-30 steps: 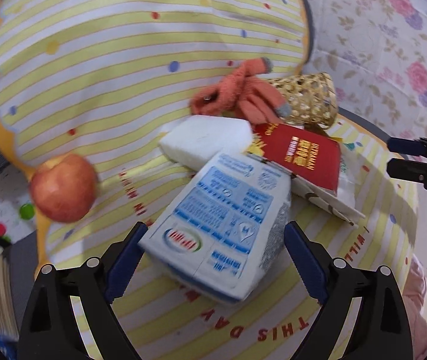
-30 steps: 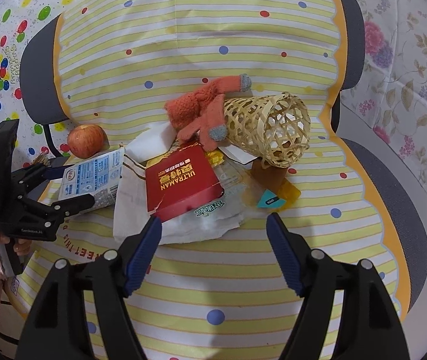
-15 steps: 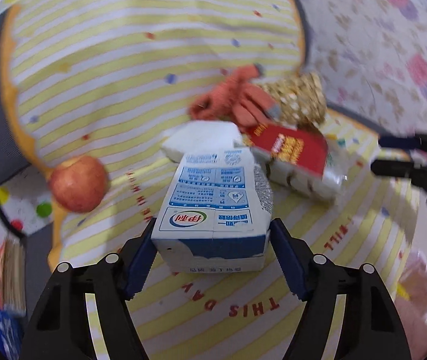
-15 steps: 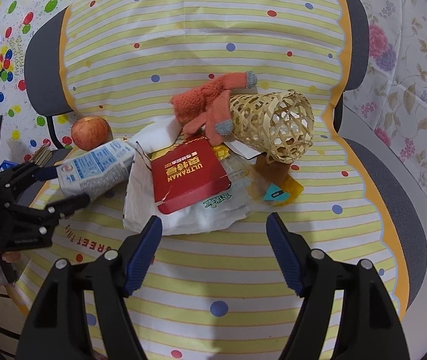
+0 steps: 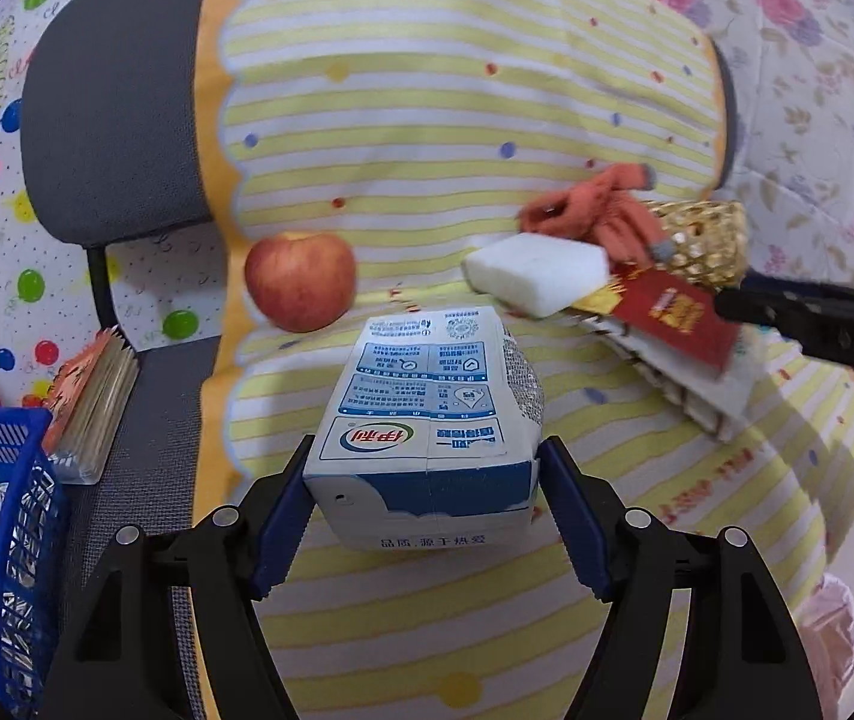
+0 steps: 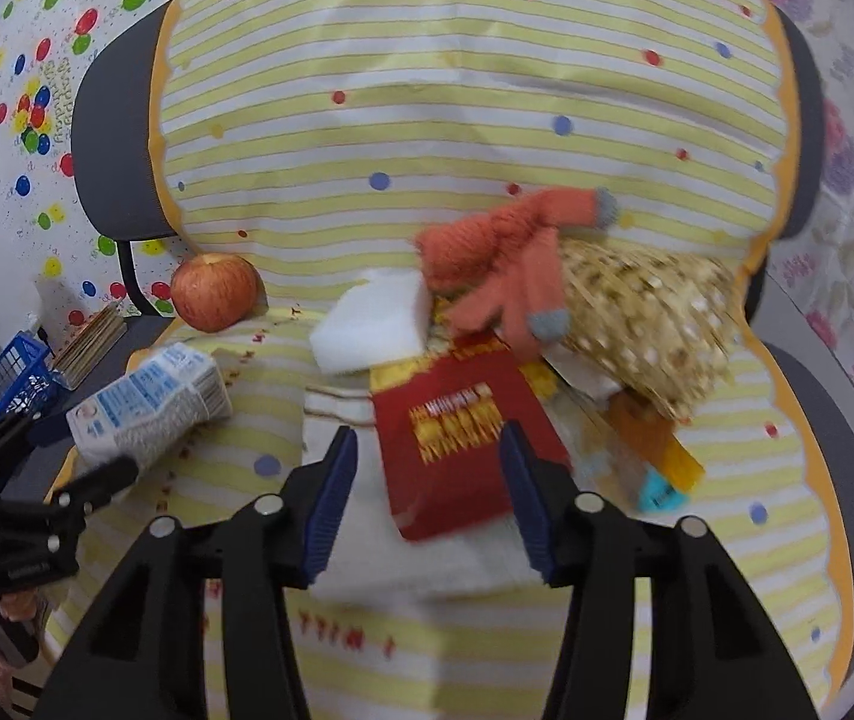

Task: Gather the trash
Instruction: 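Grasp the milk carton with the left tool while the right tool grasps the white foam block, then carry carton and foam block to the wastebasket and open both tools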

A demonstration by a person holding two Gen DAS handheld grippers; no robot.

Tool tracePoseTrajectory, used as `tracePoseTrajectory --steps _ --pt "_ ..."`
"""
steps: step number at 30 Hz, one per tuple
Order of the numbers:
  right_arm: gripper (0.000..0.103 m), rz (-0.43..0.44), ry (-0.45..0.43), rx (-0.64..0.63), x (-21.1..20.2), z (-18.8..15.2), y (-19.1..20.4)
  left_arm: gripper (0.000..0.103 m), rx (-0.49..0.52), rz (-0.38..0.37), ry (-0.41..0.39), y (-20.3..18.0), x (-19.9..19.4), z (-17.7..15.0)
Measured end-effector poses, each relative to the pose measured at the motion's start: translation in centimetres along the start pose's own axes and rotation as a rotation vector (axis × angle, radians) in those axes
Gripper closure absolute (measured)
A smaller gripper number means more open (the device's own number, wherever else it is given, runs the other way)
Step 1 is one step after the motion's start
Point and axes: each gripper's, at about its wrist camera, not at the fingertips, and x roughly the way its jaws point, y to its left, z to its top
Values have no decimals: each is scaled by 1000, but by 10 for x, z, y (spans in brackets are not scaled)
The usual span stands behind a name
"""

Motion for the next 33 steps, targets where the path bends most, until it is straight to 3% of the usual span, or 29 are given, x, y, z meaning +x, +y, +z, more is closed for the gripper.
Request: tracePoseTrajectory --steps 7,10,17,19,20,22,28,33 --pt "26 5 45 -73 54 29 27 30 -38 8 -17 17 4 11" --pt "21 -17 75 -117 76 39 40 31 -50 32 -30 24 6 19" --pt "21 -113 132 -152 107 51 49 31 -68 42 -44 31 8 26" --pt "37 -127 146 -152 112 52 48 31 -71 44 -43 30 8 25" --pt "38 -130 150 -155 111 51 49 31 -73 42 -42 30 7 25" --pt "44 -117 118 -151 96 48 49 31 -81 33 -45 29 3 23" --pt "44 -24 -41 -80 -5 37 42 31 -98 8 -96 22 -29 24" --pt "44 -13 -89 -42 -70 13 28 31 -101 -35 -141 2 -67 21"
